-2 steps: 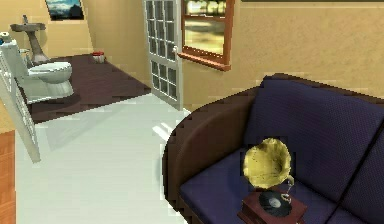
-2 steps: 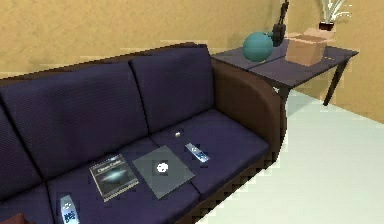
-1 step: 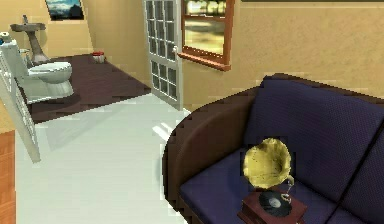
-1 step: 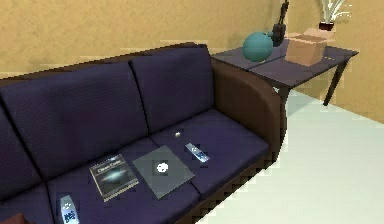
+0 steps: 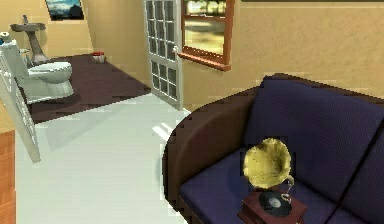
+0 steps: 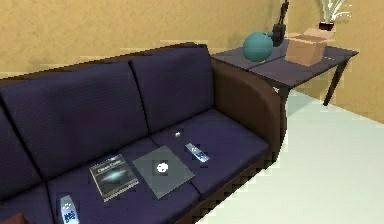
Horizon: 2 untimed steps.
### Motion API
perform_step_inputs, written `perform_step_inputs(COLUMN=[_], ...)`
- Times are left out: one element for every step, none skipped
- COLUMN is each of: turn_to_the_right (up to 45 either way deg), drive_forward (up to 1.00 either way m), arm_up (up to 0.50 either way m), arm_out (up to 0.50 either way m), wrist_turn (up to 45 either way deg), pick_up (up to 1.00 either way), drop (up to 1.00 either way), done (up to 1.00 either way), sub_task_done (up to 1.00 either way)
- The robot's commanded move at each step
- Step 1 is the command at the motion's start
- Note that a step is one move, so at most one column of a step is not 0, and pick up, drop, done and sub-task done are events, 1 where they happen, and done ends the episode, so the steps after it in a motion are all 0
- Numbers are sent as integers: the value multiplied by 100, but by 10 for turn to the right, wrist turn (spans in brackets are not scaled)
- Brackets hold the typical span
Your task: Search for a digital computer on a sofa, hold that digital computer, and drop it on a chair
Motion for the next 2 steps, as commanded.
perform_step_inputs(turn_to_the_right=[0,0], drive_forward=[0,0], arm_up=[0,0], arm_out=[44,0], wrist_turn=[0,450], pick_up=[0,0], drop=[0,0], done=[0,0], sub_task_done=[0,0])
